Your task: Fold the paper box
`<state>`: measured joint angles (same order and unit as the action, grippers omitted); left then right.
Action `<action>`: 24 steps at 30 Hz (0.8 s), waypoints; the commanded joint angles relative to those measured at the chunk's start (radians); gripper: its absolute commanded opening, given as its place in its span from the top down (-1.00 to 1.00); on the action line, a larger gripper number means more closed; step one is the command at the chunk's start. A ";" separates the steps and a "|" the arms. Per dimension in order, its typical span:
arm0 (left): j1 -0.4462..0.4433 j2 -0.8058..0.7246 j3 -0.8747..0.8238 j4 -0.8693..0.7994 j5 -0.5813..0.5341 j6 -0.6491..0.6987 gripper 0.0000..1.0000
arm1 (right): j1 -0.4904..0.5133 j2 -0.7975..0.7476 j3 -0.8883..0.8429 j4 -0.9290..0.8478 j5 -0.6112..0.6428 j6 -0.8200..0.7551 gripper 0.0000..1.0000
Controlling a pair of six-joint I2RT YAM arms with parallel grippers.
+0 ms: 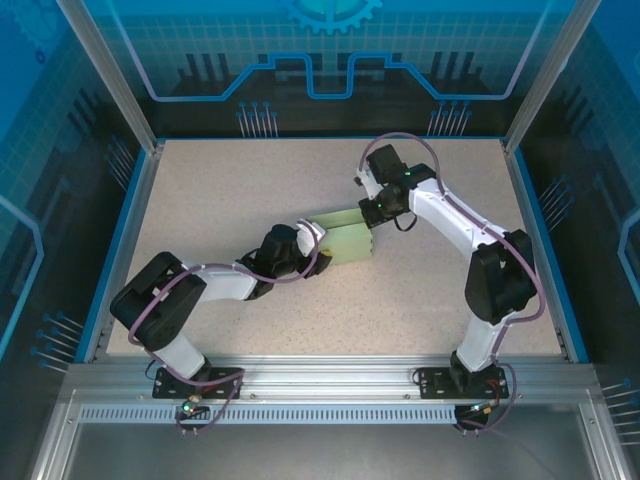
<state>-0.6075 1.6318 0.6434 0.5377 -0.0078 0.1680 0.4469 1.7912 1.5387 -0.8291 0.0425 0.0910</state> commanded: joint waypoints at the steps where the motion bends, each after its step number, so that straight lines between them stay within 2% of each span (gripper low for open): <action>1: -0.027 0.008 0.001 0.065 0.014 0.034 -0.26 | 0.025 0.033 0.036 -0.065 -0.127 0.023 1.00; 14: -0.042 0.016 0.013 0.043 -0.055 0.026 -0.24 | 0.020 0.067 0.073 -0.116 -0.139 0.063 1.00; 24: -0.048 0.023 0.033 0.006 -0.104 -0.038 -0.21 | 0.025 0.024 -0.032 -0.034 -0.138 0.123 1.00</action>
<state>-0.6388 1.6363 0.6437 0.5285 -0.1089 0.1600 0.4442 1.8256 1.5471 -0.8467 0.0204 0.1814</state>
